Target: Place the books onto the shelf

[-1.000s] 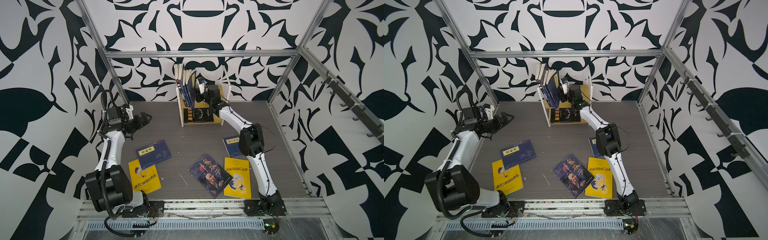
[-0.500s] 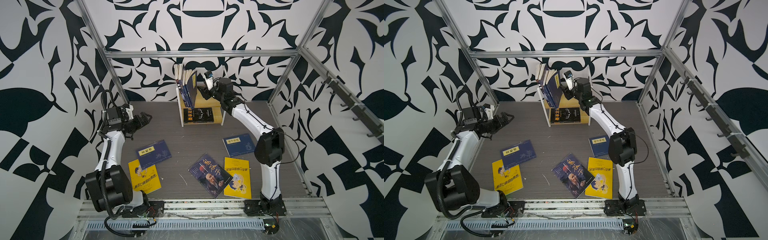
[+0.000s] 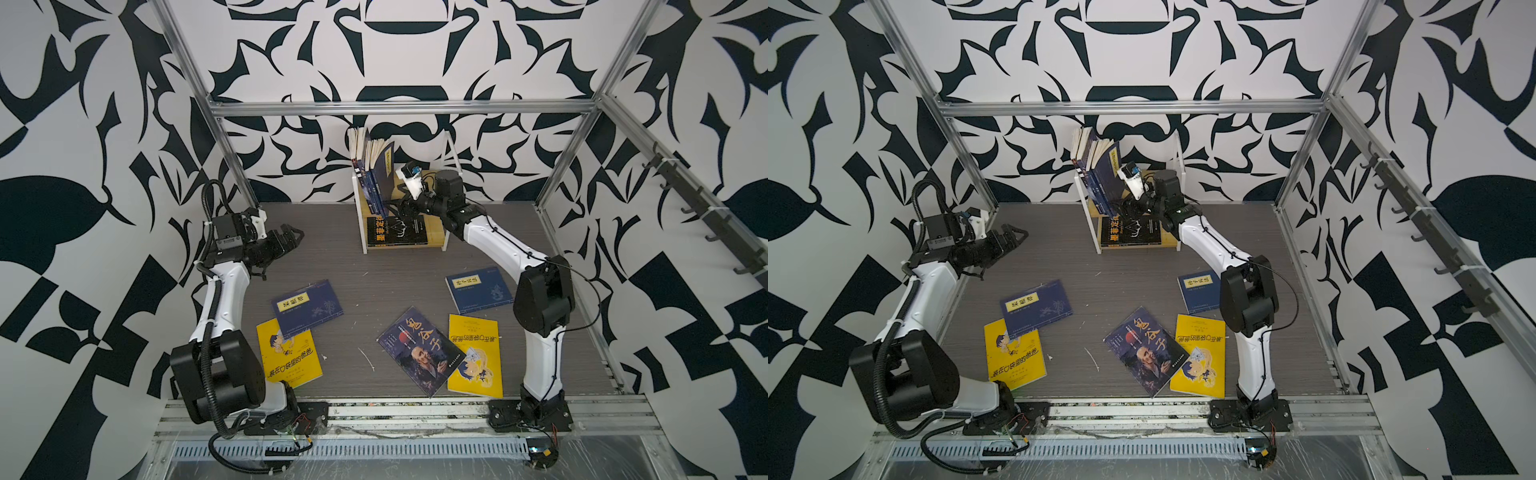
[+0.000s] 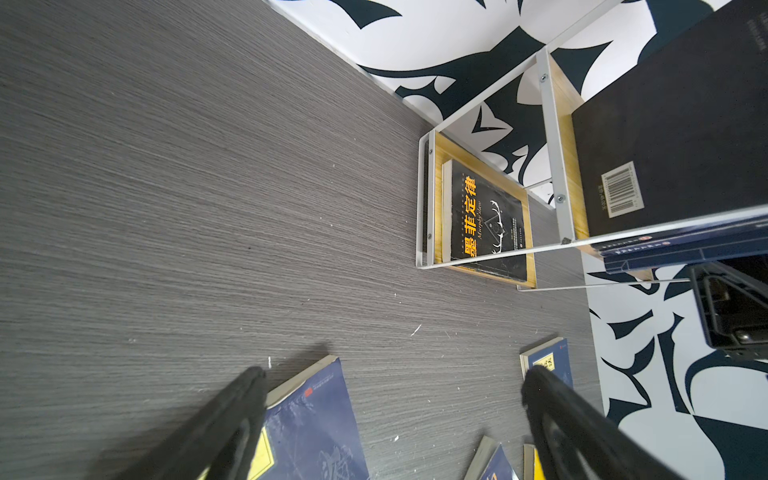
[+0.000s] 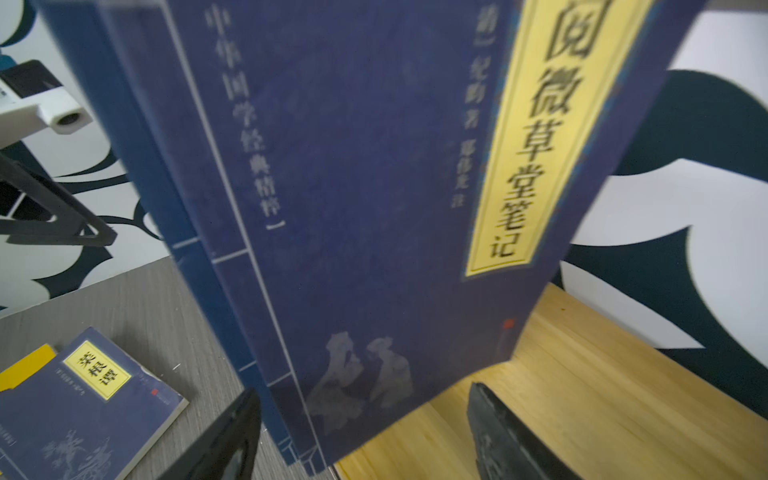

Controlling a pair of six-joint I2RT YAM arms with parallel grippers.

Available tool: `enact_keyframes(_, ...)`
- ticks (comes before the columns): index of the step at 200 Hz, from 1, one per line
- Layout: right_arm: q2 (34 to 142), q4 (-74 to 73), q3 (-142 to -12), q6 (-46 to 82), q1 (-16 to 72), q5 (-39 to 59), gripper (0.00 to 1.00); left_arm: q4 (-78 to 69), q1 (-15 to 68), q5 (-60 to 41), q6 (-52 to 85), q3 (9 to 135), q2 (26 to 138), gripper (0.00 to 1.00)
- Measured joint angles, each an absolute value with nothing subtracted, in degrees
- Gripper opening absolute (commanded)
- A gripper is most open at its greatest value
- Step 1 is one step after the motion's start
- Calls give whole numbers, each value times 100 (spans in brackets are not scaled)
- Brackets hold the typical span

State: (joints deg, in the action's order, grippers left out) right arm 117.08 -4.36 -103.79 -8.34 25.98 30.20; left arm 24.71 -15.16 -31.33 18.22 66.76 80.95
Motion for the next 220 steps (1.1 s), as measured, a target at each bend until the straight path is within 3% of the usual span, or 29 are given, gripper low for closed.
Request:
enact_keyframes(69,12184,-574,-10495,-648,2539,3542,75,2473,-1533,-3133,1820,6676,8097,100)
enact_keyframes(103,12180,-484,-10506,-749,2536,3693,80,2473,-1540,-3133,1820,6674,8097,100)
enact_keyframes(131,12167,-351,-10506,-882,2539,3896,90,2473,-1542,-3133,1820,6676,8097,100)
enact_keyframes(155,12151,-309,-10506,-969,2539,4104,91,2473,-1542,-3133,1820,6676,8097,100)
enact_keyframes(178,12145,-303,-10516,-958,2539,4180,89,2471,-1542,-3133,1817,6676,8097,100)
enact_keyframes(220,12147,-456,-10602,-760,2539,4132,76,2471,-1542,-3133,1820,6676,8097,100)
